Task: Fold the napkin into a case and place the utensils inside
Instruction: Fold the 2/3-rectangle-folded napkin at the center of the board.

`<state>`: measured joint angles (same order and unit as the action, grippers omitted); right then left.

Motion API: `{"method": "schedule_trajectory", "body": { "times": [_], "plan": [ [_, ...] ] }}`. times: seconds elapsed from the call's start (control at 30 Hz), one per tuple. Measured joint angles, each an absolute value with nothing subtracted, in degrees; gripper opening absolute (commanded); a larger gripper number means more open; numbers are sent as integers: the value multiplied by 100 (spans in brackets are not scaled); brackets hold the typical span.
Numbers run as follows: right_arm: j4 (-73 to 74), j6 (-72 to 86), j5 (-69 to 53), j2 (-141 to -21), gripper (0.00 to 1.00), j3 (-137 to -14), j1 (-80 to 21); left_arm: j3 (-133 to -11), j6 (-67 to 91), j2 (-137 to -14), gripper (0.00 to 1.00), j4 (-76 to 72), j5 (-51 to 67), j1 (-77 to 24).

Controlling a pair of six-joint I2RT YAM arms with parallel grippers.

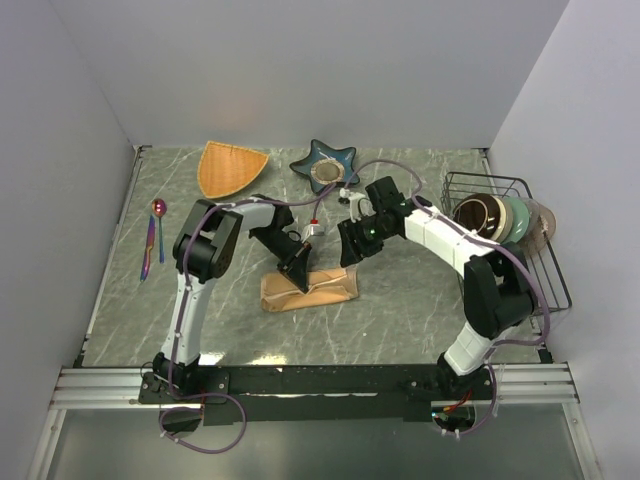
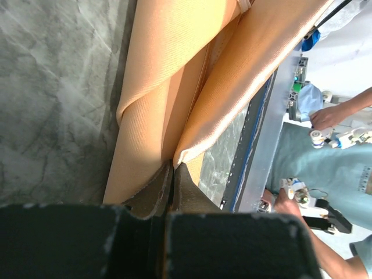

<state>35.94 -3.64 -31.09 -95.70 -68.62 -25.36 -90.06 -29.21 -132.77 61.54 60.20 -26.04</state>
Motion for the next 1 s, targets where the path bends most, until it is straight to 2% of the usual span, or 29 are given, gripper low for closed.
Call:
{"method": "schedule_trajectory", "body": {
  "times": [0.17,0.33,0.53,0.93,1.0],
  "plan": [
    [3356,-978,-2958,-9439,70,-6890,-2936,-9135,-2917,-13402,1,6329,6064,-2596],
    [2862,-1900,-2626,-9223,72,-6536,-3684,-9139,-2915,-13467,1,6410,6139,-2587],
    [2453,-2705,-2187,-9231,72,-6252,-4219,-9139,-2912,-13485,1,6420,6158,-2582],
    [2338,-3197,-1957,-9821,70,-6230,-4289,-9153,-2904,-13520,1,6445,6191,-2569],
    [2362,-3251,-1975,-9870,62,-6233,-4300,-9159,-2882,-13535,1,6455,6208,-2565]
  ]
}}
